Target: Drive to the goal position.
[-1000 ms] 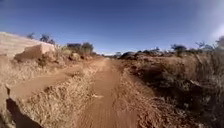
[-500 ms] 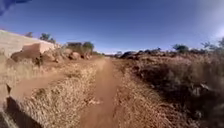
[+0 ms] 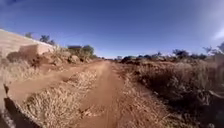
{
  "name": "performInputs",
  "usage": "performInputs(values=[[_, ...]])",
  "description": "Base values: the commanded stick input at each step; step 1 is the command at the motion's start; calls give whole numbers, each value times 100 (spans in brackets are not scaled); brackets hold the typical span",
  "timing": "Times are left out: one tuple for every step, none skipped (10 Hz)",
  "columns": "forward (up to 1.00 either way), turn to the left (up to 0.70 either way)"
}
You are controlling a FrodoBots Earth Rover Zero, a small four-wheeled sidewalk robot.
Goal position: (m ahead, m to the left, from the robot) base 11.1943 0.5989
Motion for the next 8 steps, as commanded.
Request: performInputs(values=[[50,0],[50,0],[50,0],[50,0],[50,0],[50,0],[50,0],[50,0]])
